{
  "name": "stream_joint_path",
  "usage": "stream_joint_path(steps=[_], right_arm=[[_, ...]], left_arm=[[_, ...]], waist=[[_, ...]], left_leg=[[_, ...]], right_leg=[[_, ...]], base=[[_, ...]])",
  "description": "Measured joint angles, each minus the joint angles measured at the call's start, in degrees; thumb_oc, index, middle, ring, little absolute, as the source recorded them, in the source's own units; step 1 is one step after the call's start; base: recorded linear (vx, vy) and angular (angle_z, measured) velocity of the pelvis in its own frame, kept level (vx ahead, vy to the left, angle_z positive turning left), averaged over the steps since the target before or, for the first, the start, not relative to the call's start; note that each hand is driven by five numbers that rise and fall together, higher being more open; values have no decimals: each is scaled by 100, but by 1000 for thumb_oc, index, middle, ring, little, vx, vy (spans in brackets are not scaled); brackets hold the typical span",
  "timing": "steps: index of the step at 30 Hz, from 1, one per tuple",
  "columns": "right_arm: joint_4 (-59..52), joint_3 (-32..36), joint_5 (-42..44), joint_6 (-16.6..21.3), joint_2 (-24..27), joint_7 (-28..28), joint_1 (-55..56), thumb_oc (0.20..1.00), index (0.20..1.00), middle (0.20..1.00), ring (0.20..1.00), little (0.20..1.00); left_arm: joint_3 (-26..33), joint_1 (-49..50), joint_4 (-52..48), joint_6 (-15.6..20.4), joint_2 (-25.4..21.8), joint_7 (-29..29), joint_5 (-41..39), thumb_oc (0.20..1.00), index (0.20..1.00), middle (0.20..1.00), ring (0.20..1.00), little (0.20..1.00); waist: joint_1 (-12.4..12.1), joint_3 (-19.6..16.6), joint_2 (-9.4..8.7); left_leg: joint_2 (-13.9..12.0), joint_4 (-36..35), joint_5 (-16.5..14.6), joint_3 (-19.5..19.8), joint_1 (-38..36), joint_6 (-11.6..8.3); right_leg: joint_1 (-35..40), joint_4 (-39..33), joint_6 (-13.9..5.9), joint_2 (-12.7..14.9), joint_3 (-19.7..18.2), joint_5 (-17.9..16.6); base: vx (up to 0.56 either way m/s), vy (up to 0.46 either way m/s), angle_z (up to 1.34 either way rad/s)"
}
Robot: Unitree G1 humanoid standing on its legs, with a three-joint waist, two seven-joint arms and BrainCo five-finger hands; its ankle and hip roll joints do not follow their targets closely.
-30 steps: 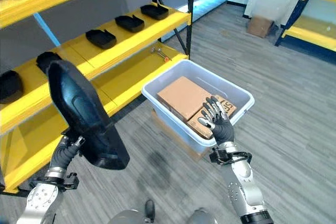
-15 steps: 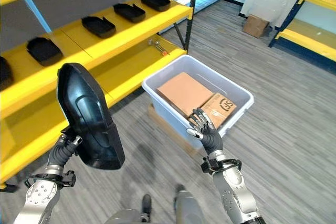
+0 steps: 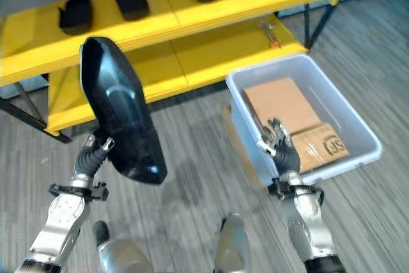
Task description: Move parts from the plastic box to the shelf.
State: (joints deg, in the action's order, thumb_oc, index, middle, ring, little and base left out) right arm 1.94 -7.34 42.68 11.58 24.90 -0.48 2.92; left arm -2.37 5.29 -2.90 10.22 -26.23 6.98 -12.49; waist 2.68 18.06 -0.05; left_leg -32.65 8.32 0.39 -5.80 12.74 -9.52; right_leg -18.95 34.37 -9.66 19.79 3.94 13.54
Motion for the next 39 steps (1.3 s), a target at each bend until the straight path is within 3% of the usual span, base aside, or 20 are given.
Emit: stream_joint_path(steps=[2,3,4,11,14,17,18,19,20,21,22,23,26,28,29,30,31,32,38,39], right_arm=[[-188,-103,-6,-9,66,27,124,1000,1000,1000,1000,1000],[-273,-345,-9,-8,-216,32,251,1000,1000,1000,1000,1000],[-345,-642,-15,-39,-217,76,364,1000,1000,1000,1000,1000],[-406,-460,-23,-62,-478,77,277,1000,1000,1000,1000,1000],[-461,-334,-21,-47,-685,51,246,1000,1000,1000,1000,1000],[-463,-725,-26,-94,-903,56,174,1000,1000,1000,1000,1000],[-694,-954,-17,-83,-807,32,-22,1000,1000,1000,1000,1000],[-809,-1173,-17,-78,-826,38,-32,1000,1000,1000,1000,1000],[-892,-1161,-28,-78,-976,105,280,1000,1000,1000,1000,1000],[-861,-1215,-20,-105,-909,127,445,1000,1000,1000,1000,1000],[-829,-1162,-21,-104,-848,160,482,1000,1000,1000,1000,1000],[-790,-1066,-19,-97,-836,156,491,1000,1000,1000,1000,1000],[-668,-793,-17,-93,-597,145,499,1000,1000,1000,1000,1000],[-613,-749,-21,-127,-573,147,491,1000,1000,1000,1000,1000],[-790,-567,-23,-111,-538,165,527,1000,1000,1000,1000,1000],[-850,-507,-23,-107,-530,167,539,1000,1000,1000,1000,1000],[-820,-507,-23,-87,-647,187,515,1000,1000,1000,1000,1000],[-284,-512,-36,-152,-557,245,110,1000,1000,1000,1000,1000],[-546,-220,-22,-98,-463,221,-18,1000,1000,1000,1000,1000],[-526,-178,-22,-100,-316,181,51,1000,1000,1000,1000,1000]], left_arm=[[-44,250,13,-12,27,53,15,200,200,200,200,200],[118,299,45,-18,-208,99,23,200,200,200,200,200],[269,287,30,-18,-321,169,20,200,200,200,200,200],[526,373,-25,-11,-618,228,81,200,200,200,200,200],[497,439,-29,13,-689,201,277,200,200,200,200,200],[592,392,92,-8,-762,241,323,200,200,200,200,200],[698,481,84,-4,-854,307,342,200,200,200,200,200],[859,628,192,-63,-792,318,442,200,200,200,200,200],[863,611,189,-85,-684,327,497,200,200,200,200,200],[809,641,195,-42,-452,366,510,200,200,200,200,200],[716,754,157,-10,-412,410,497,200,200,200,200,200],[648,677,136,9,-433,364,502,200,200,200,200,200],[516,205,256,49,-288,242,501,200,200,200,200,200],[476,331,262,-3,-220,169,501,200,200,200,200,200],[414,632,265,-10,-40,162,485,200,200,200,200,200],[369,613,261,-8,47,154,483,200,200,200,200,200],[315,544,203,29,-168,136,477,200,200,200,200,200],[324,574,37,43,-201,98,445,200,200,200,200,200],[219,556,5,-22,-94,51,234,200,200,200,200,200],[129,397,-12,-19,-83,50,236,200,200,200,200,200]], waist=[[-131,-179,328],[-376,-195,251],[-387,-208,-4],[-686,-181,-478],[-767,-208,-637],[-836,-370,-741],[-845,-254,-571],[-769,-228,-444],[-669,-253,-397],[-609,-381,-242],[-566,-428,-50],[-423,-398,-109],[176,-187,-521],[172,-139,-532],[112,18,-209],[79,100,-180],[128,209,-738],[-285,221,-720],[91,-46,-84],[113,-82,-55]], left_leg=[[824,-103,-184,262,-458,193],[1422,215,-118,597,-546,-385],[1656,180,-40,568,-571,-352],[2421,1544,-723,564,276,203],[2850,2512,-1214,606,817,836],[3300,2602,-1275,189,1034,1193],[3583,2784,-1562,20,708,1865],[3631,2556,-1475,-157,434,1892],[3814,2013,-1368,-183,84,1854],[3870,1405,-1057,-20,-181,2086],[3757,712,-781,72,-361,1928],[3790,201,-903,-28,-485,1390],[3914,1009,-1101,-334,-444,1579],[4065,856,-988,-432,-629,1706],[4116,517,-860,-370,-917,1556],[4187,692,-813,-205,-819,821],[4658,1593,-792,263,-327,896],[4076,1554,-1309,706,-384,1281],[3489,121,-931,1098,-1220,1072],[3366,24,-877,1176,-1388,929]], right_leg=[[351,-612,-121,199,18,-386],[764,-1244,-187,509,-82,-757],[907,-1074,-275,523,210,-693],[1740,-2415,-198,756,873,-1451],[2006,-2791,159,1057,997,-1672],[1161,-1799,332,1499,612,-3089],[686,-1337,930,1553,326,-4194],[251,-527,384,1533,126,-3699],[-37,396,451,1629,516,-3239],[-335,581,220,867,277,-2482],[-474,42,116,-77,202,-1806],[-517,-536,195,-370,504,-1666],[-520,-2313,-224,-378,169,-1689],[-459,-2745,73,-524,298,-1910],[-89,-3155,212,-932,487,-2194],[61,-3239,469,-1012,457,-2341],[219,-2953,836,-444,19,-2437],[182,-2636,172,-377,84,-2326],[473,-2280,426,-1079,692,-1805],[581,-2073,737,-1143,790,-1559]], base=[[146,305,-7],[94,215,-22],[95,256,-13],[59,240,22],[104,354,28],[162,565,21],[294,738,-45],[226,345,-39],[233,268,-26],[172,97,-30],[283,10,-18],[288,-52,49],[180,-69,108],[260,-172,29],[281,-189,24],[247,-147,87],[408,-247,92],[441,-282,72],[267,-189,10],[190,-153,26]])
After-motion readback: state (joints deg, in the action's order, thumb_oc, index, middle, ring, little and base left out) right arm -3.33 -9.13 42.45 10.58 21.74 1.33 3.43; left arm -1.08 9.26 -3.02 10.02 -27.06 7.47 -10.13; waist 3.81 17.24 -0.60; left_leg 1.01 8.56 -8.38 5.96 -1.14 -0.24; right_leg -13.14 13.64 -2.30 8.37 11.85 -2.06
